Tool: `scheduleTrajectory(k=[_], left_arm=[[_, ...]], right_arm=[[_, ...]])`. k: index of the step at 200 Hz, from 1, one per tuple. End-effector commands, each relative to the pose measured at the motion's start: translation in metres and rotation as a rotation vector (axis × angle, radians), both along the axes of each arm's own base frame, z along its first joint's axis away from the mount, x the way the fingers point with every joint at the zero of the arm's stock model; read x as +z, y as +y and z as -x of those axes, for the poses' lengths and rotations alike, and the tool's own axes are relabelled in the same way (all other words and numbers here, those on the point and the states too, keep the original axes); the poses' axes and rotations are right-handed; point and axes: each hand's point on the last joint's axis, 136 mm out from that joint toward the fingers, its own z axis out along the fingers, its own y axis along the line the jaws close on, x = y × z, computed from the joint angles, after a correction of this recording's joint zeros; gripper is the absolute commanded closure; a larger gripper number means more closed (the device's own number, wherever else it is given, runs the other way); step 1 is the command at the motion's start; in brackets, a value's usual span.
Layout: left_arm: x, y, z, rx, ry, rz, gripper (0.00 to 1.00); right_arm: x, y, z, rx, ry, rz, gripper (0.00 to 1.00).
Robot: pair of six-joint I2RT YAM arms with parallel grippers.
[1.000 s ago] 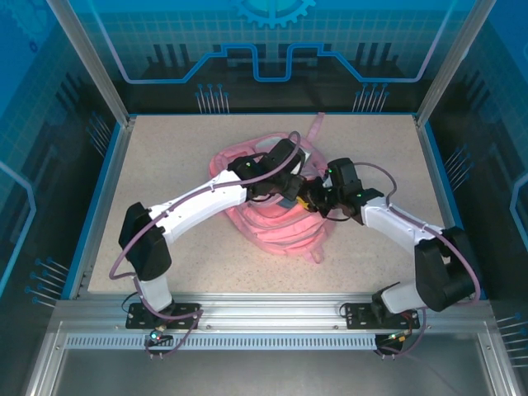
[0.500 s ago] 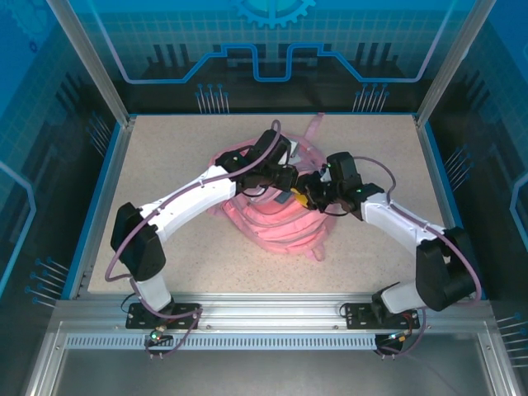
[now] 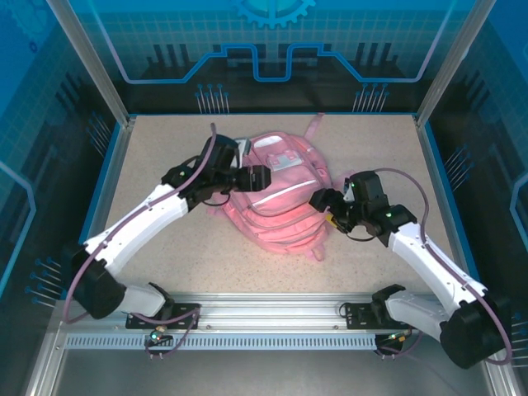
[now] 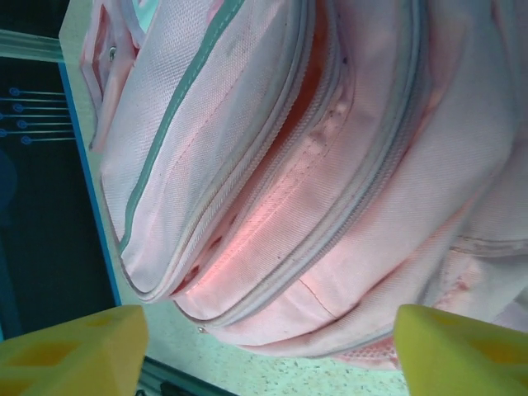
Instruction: Pack the student bag
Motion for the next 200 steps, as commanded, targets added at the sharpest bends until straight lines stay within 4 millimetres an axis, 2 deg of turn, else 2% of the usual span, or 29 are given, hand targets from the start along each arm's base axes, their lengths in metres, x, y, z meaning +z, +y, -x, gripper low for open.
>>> scheduleTrajectory(k=[1, 22, 29, 31, 35, 57, 79, 104, 128, 200], left_arm=[[-0.011, 0.019, 0.015, -0.012, -0.018, -0.04, 0.2], [-0.029, 0.032, 0.03, -0.048, -0.037, -0.09, 0.18], [-0.036, 0.036, 0.033, -0.056, -0.042, -0.1, 0.18], [-0.038, 0.036, 0.034, -0.058, -0.042, -0.102, 0.18], [-0.041, 0.037, 0.036, -0.061, -0.045, -0.104, 0.18], [-0.059, 0.039, 0.04, -0.066, -0.044, -0.101, 0.19], [-0.074, 0.036, 0.039, -0.085, -0.047, -0.094, 0.25], [-0.083, 0.031, 0.035, -0.129, -0.044, -0.109, 0.4], [-0.088, 0.028, 0.034, -0.189, -0.054, -0.141, 0.5], [-0.105, 0.016, 0.03, -0.307, -0.024, -0.15, 0.52]], right_arm=[[0.008, -0.004, 0.001, 0.076, -0.066, 0.074, 0.14], [0.02, 0.007, -0.005, 0.139, -0.103, 0.067, 0.1], [0.017, 0.01, -0.004, 0.161, -0.092, 0.075, 0.09], [0.025, 0.012, -0.007, 0.167, -0.109, 0.071, 0.09], [0.028, 0.015, -0.008, 0.179, -0.117, 0.071, 0.08], [0.031, 0.026, -0.009, 0.234, -0.117, 0.082, 0.07], [0.027, 0.036, -0.009, 0.265, -0.105, 0.079, 0.07], [0.021, 0.045, -0.007, 0.284, -0.079, 0.069, 0.07], [0.018, 0.049, -0.007, 0.292, -0.061, 0.07, 0.07], [0.016, 0.061, -0.006, 0.322, -0.054, 0.07, 0.07]])
